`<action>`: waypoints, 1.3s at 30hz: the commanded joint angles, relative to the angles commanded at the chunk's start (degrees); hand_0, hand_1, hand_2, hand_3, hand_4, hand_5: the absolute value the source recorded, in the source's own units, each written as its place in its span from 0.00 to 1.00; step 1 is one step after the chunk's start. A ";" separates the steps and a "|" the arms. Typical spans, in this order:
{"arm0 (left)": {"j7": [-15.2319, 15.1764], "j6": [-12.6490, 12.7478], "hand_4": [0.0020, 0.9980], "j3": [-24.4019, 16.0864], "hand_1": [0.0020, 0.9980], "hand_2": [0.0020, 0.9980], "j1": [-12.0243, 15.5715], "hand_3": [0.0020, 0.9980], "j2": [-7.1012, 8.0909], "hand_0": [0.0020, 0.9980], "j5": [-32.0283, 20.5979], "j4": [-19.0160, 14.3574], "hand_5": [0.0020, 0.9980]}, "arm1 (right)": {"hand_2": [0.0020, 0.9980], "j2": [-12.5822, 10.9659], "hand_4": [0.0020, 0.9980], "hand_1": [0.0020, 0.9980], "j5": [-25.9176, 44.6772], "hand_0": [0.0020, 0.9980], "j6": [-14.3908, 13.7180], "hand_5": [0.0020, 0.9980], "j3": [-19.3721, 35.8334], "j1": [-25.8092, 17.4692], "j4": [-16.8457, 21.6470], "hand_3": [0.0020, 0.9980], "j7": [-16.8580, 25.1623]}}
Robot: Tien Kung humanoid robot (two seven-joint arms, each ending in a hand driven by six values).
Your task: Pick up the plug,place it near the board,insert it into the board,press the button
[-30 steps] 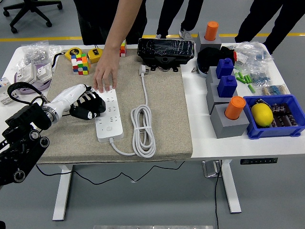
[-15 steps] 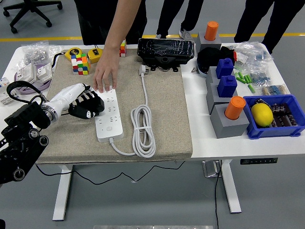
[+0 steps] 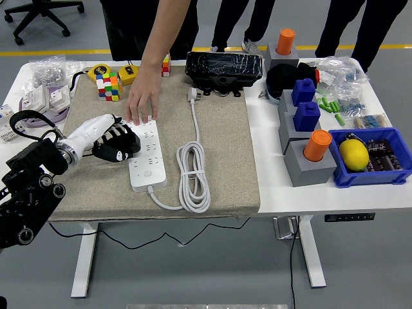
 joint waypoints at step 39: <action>-0.40 0.28 0.79 0.20 0.52 0.49 -0.69 0.52 -0.06 0.32 0.71 1.20 0.00 | 0.72 -0.10 1.00 0.71 0.18 0.77 0.03 1.00 0.00 0.14 0.00 0.76 0.07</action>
